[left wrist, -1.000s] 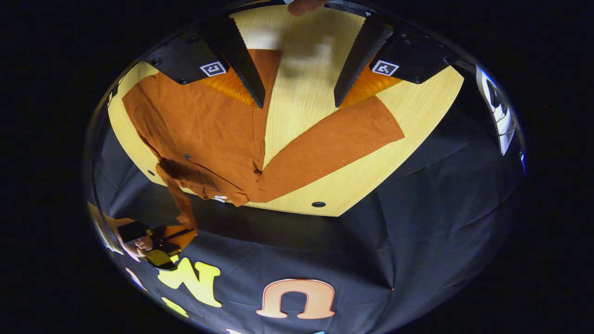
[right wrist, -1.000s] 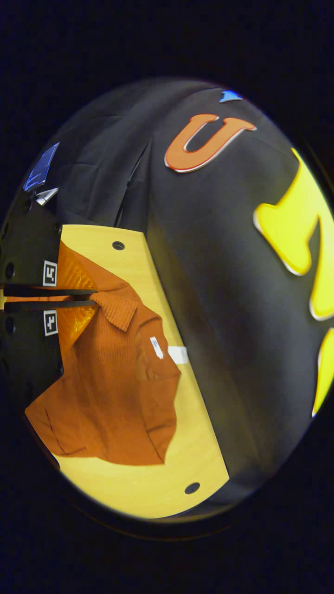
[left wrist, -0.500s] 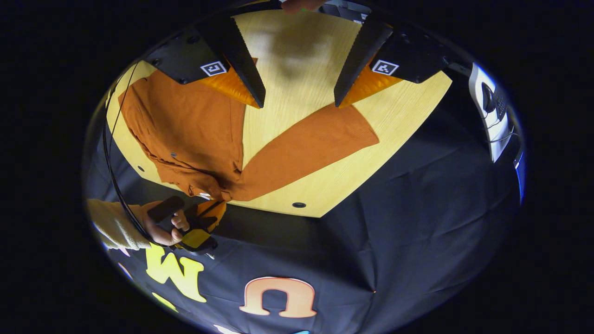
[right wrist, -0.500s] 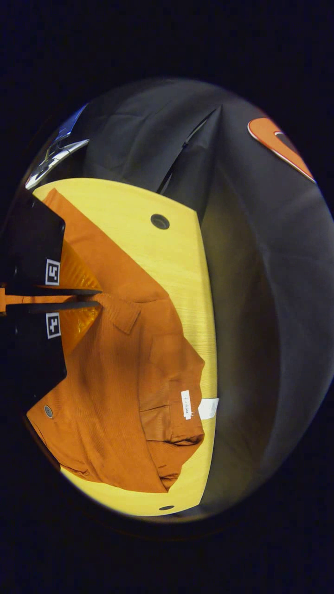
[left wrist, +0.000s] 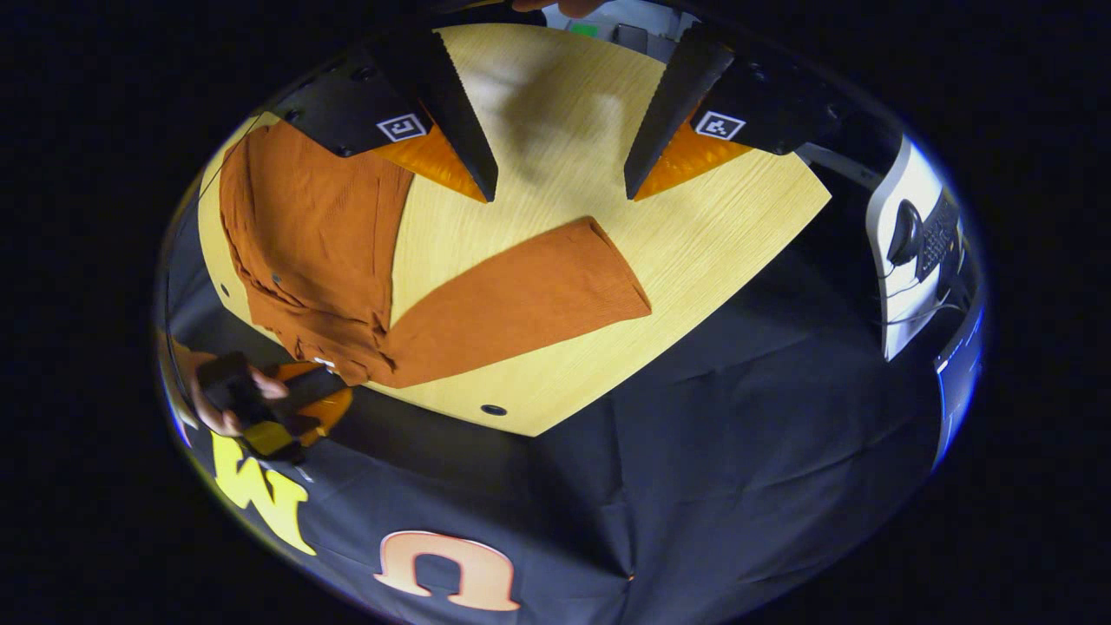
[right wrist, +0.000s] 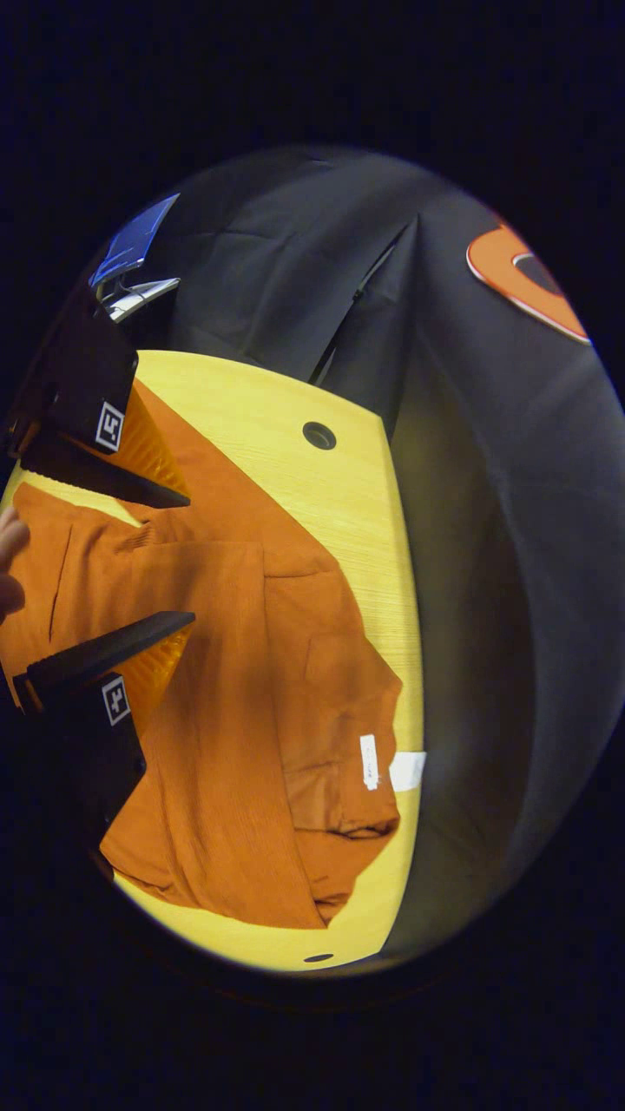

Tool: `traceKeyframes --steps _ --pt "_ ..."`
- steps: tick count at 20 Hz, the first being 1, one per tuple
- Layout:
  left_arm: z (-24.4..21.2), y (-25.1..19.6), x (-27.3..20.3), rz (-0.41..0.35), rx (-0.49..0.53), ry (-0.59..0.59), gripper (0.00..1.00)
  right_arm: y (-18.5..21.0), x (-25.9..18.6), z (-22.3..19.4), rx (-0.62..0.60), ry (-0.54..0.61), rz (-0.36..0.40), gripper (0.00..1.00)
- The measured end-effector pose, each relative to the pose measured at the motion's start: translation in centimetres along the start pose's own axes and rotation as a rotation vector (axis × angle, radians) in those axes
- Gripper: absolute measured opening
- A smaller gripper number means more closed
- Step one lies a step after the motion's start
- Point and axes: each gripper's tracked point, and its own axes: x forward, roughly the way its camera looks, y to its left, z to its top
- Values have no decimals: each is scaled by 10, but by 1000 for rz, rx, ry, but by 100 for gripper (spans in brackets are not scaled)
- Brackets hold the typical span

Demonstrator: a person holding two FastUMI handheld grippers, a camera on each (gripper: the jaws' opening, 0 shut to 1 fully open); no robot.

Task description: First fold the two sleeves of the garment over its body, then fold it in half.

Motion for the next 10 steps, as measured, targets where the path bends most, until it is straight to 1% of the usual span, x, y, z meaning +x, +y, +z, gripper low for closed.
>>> traceKeyframes --steps 1,2,4,5,6,7,8,9,10 --pt "4 5 5 18 -22 9 96 -12 -16 -5 -20 -9 -20 80" --pt "8 11 10 38 -44 17 96 -20 -31 -11 -42 -14 -31 85" --pt "17 18 17 63 -87 37 96 -42 -55 -25 -89 -28 -54 85" --pt "22 18 22 71 -102 46 96 -54 -72 -32 -115 -34 -61 92" --pt "25 19 26 75 -116 64 96 -69 -90 -38 -150 -55 -71 93" --pt "28 22 31 75 -126 80 95 -89 -105 -42 -208 -86 -105 95" --pt "31 23 38 68 -141 89 96 -116 -124 -46 -276 -120 -156 96" --pt "31 21 46 49 -161 110 95 -139 -146 -52 -332 -157 -189 95" --pt "29 17 54 35 -208 142 93 -162 -167 -61 -363 -190 -221 95"
